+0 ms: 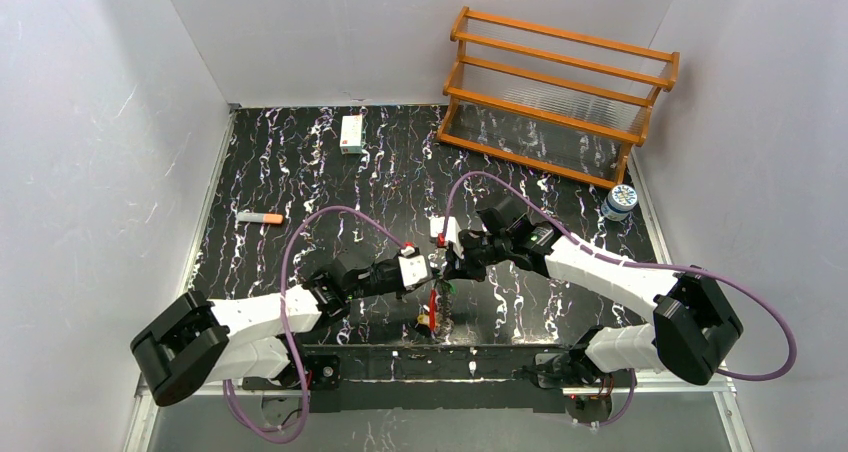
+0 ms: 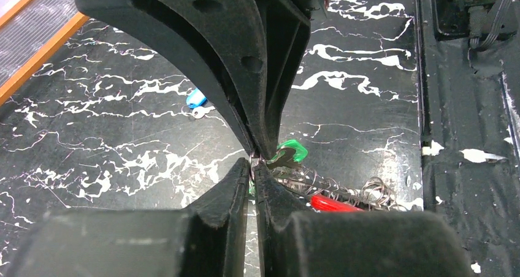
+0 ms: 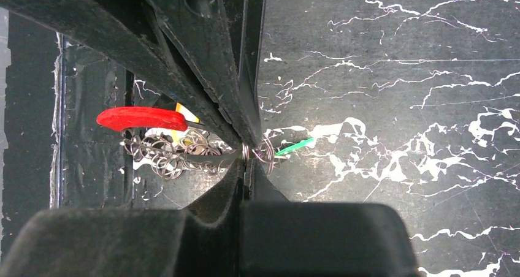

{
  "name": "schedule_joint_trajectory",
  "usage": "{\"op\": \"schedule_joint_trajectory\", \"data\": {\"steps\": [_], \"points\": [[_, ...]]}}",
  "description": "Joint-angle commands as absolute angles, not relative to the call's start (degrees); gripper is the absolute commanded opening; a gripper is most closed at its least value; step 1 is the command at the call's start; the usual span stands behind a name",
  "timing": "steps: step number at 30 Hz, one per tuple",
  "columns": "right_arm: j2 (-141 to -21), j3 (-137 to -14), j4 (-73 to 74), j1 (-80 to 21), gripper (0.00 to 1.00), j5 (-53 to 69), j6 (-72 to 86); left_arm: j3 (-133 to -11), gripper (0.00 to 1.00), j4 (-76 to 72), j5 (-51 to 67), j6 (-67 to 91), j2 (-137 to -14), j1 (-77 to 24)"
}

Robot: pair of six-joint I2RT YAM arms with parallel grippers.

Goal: Put the keys on the keyring

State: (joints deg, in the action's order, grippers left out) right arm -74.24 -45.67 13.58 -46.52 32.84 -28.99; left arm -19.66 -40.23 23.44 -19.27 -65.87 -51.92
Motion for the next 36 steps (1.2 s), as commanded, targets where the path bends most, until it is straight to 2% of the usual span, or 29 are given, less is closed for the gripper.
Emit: {"op": "schedule_joint_trajectory", "data": {"steps": [1, 4, 7, 10, 16, 23, 27, 30, 32, 36], "points": [[-72.79, -48.6, 12.15, -46.92, 0.01, 35.03, -29.75, -21.36, 0.04, -40.61, 23.85, -18.75, -66.65, -52.08], [-72.43, -48.52, 11.89, -47.0, 0.01, 35.77, -29.98, -21.45, 0.03, -40.65, 23.27, -18.52, -67.2, -52.11], [-72.12, -48.3, 11.5, -46.97, 0.01, 36.35, -30.16, -21.45, 0.09, -40.59, 22.18, -18.47, -67.57, -52.09], [-71.85, -48.25, 11.35, -47.0, 0.01, 36.8, -30.45, -21.3, 0.1, -40.61, 21.84, -18.73, -67.58, -52.09], [-71.82, -48.16, 10.9, -47.08, 0.01, 36.86, -30.59, -21.36, 0.0, -40.61, 22.37, -18.63, -68.0, -52.06], [-71.57, -47.62, 9.03, -47.07, 0.01, 35.12, -29.72, -20.41, 0.0, -40.27, 19.74, -18.03, -66.68, -52.1], [-69.36, -44.74, 4.43, -47.01, 0.31, 31.92, -28.01, -19.1, 0.0, -40.7, 16.74, -16.44, -63.91, -52.07], [-66.19, -40.46, -3.69, -46.83, 0.59, 31.5, -25.68, -17.46, 0.0, -43.45, 13.99, -13.63, -61.81, -52.06], [-64.27, -37.81, -8.26, -46.25, 0.63, 32.87, -23.99, -16.07, 0.0, -46.64, 12.16, -10.73, -60.74, -52.03], [-62.8, -35.43, -13.83, -44.96, 0.62, 37.27, -21.27, -14.09, 0.0, -50.78, 11.47, -8.02, -58.57, -52.08]]}}
